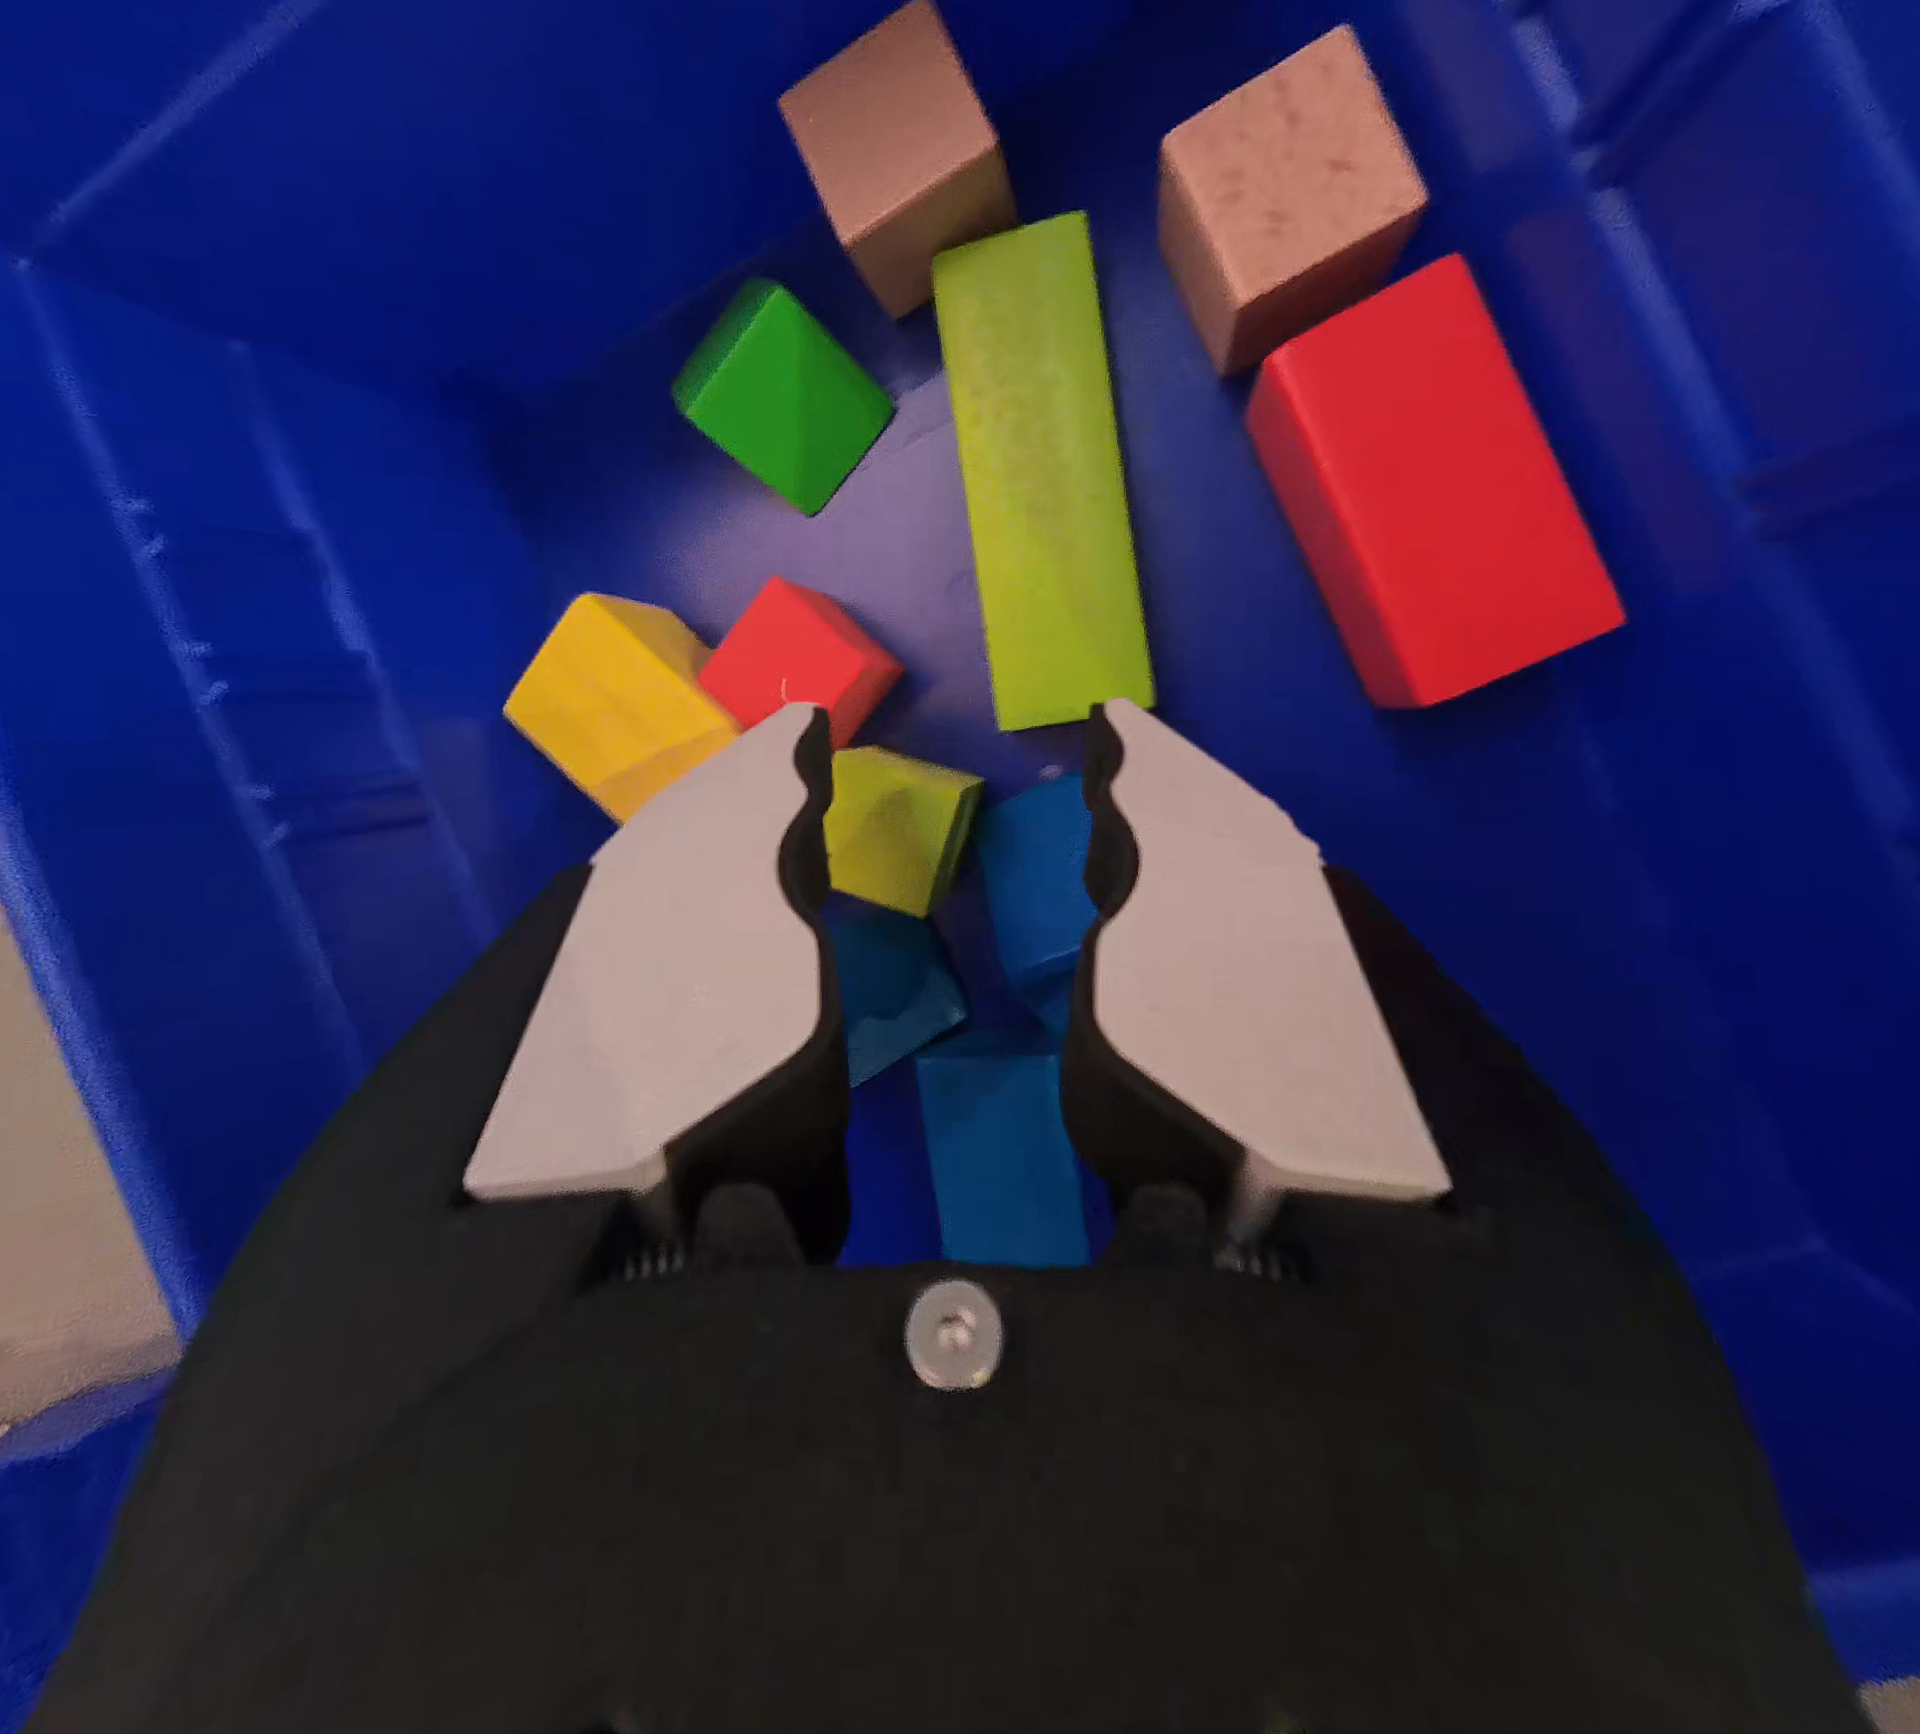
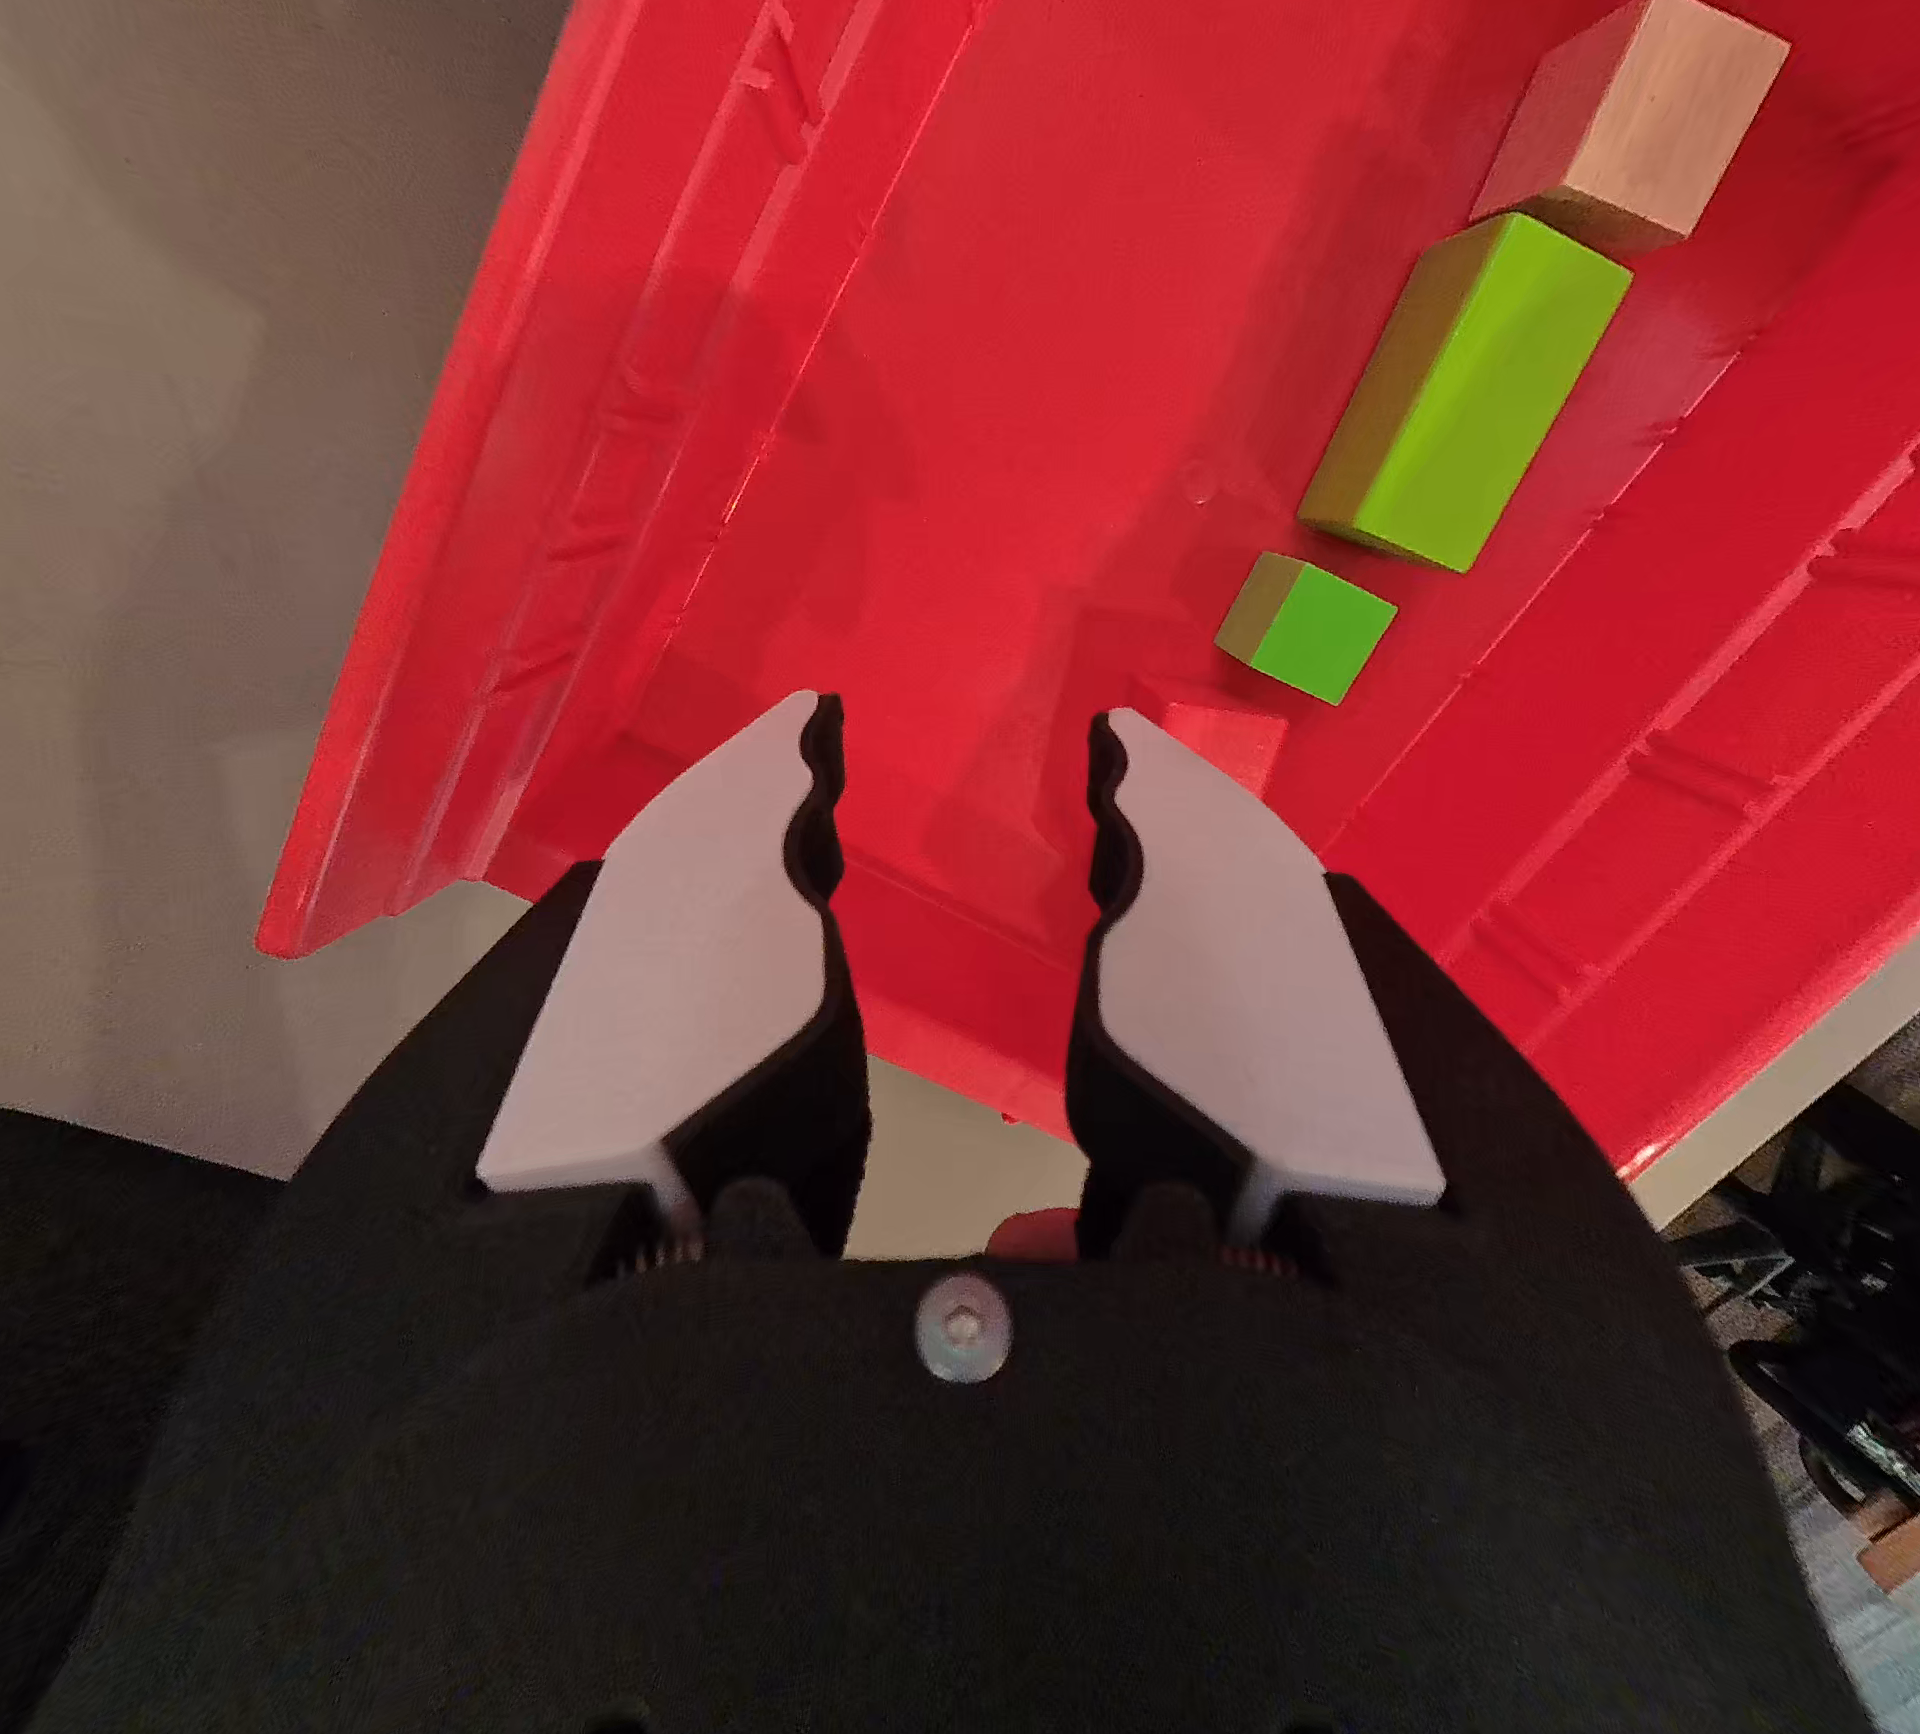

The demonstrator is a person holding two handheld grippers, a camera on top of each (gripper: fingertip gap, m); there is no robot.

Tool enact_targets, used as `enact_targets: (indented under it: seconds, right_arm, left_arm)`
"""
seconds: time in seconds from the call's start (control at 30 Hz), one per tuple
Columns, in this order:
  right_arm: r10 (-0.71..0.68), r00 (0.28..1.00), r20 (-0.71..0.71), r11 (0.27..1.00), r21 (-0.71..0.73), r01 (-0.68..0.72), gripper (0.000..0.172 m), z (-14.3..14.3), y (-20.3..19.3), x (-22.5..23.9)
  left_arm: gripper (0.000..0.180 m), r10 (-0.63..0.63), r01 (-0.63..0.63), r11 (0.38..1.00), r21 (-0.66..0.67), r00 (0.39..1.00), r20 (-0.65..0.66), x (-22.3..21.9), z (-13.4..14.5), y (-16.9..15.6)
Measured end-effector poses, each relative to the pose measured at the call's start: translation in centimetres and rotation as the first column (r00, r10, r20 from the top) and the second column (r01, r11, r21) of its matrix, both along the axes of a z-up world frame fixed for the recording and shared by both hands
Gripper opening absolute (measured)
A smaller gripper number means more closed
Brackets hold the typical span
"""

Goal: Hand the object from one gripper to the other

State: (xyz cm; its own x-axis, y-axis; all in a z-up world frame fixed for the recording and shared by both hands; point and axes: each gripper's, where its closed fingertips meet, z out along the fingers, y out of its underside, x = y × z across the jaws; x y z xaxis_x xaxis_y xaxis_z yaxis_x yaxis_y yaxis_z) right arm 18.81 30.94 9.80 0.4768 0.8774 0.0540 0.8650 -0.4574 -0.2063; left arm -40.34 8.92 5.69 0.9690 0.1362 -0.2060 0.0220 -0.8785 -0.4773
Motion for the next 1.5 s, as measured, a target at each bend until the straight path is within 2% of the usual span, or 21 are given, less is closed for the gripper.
enact_targets:
  seconds: [0.07,0.13,0.2,0.27,0.37,0.47,0.57,0.6,0.67,0.73,0.8,0.87,0.93,1.0,1.07,1.17,1.27,1.37,1.5]
  right_arm:
    - [0.004,1.000,-0.002,1.000,-0.002,-0.004,0.043,-0.1,-0.1,-0.2]
    - [0.011,1.000,-0.007,1.000,-0.005,-0.011,0.043,-0.1,-0.2,-0.7]
    - [0.018,1.000,-0.011,1.000,-0.004,-0.018,0.043,0.0,-0.3,-1.1]
    - [0.023,1.000,-0.016,1.000,0.006,-0.023,0.043,0.2,-0.4,-1.3]
    - [0.028,0.999,-0.041,0.999,0.032,-0.027,0.043,0.9,-0.4,-1.4]
    - [0.038,0.994,-0.107,0.997,0.070,-0.030,0.041,2.3,-0.5,-1.9]
    - [0.083,0.962,-0.261,0.991,0.126,-0.052,0.041,5.3,-1.4,-3.7]
    - [0.121,0.933,-0.339,0.987,0.141,-0.077,0.040,6.7,-2.1,-4.9]
    - [0.206,0.819,-0.536,0.977,0.157,-0.143,0.035,10.3,-4.5,-7.9]
    - [0.270,0.662,-0.699,0.962,0.172,-0.211,0.037,13.9,-7.2,-11.1]
    - [0.295,0.486,-0.823,0.941,0.161,-0.298,0.039,16.9,-10.4,-14.3]
    - [0.273,0.331,-0.903,0.914,0.136,-0.383,0.043,19.1,-13.3,-17.4]
    - [0.212,0.193,-0.958,0.890,0.108,-0.444,0.048,20.6,-15.3,-20.3]
    - [0.134,0.100,-0.986,0.872,0.069,-0.485,0.046,21.5,-16.6,-22.7]
    - [0.079,0.052,-0.996,0.846,0.039,-0.532,0.046,21.7,-17.8,-24.6]
    - [0.024,0.005,-1.000,0.814,0.017,-0.581,0.048,22.2,-19.3,-26.2]
    - [0.035,0.031,-0.999,0.799,0.009,-0.602,0.046,21.9,-20.1,-26.8]
    - [0.017,0.048,-0.999,0.784,-0.017,-0.621,0.042,21.7,-20.5,-26.9]
    - [0.000,0.072,-0.997,0.787,-0.045,-0.616,0.029,21.0,-20.5,-27.0]
  left_arm:
    - [0.054,-0.046,0.046,0.999,-0.008,0.998,0.038,1.1,-0.1,0.7]
    - [0.053,-0.075,0.078,0.994,-0.074,0.997,0.035,1.5,-1.0,1.0]
    - [0.048,-0.051,0.057,0.989,-0.139,0.998,0.048,1.4,-2.1,1.0]
    - [0.035,-0.001,0.015,0.993,-0.118,0.993,0.120,1.5,-2.3,1.5]
    - [0.034,0.027,-0.011,0.993,-0.116,0.990,0.141,1.5,-2.3,1.6]
    - [0.033,0.021,-0.013,0.999,-0.052,0.989,0.149,1.8,-1.7,1.5]
    - [0.033,0.024,-0.043,0.995,0.093,0.979,0.202,2.3,0.8,1.1]
    - [0.033,0.016,-0.057,0.985,0.165,0.971,0.238,2.8,2.3,0.9]
    - [0.033,-0.067,-0.042,0.939,0.342,0.952,0.299,4.5,6.1,1.0]
    - [0.033,-0.152,-0.031,0.876,0.481,0.929,0.337,6.7,10.1,0.6]
    - [0.033,-0.328,0.030,0.765,0.643,0.878,0.349,10.7,14.7,0.6]
    - [0.032,-0.453,0.068,0.681,0.729,0.822,0.346,14.8,18.0,0.3]
    - [0.032,-0.606,0.102,0.554,0.826,0.730,0.317,19.5,21.3,0.0]
    - [0.032,-0.695,0.100,0.474,0.875,0.652,0.303,23.4,23.2,-0.2]
    - [0.032,-0.771,0.078,0.427,0.901,0.551,0.318,27.0,24.1,-0.3]
    - [0.032,-0.821,0.078,0.411,0.908,0.465,0.331,30.7,23.8,0.0]
    - [0.033,-0.842,0.056,0.405,0.912,0.412,0.349,32.4,23.2,0.2]
    - [0.032,-0.840,0.073,0.415,0.907,0.414,0.351,33.1,22.4,0.5]
    - [0.032,-0.852,0.081,0.413,0.907,0.388,0.353,33.7,22.1,0.5]
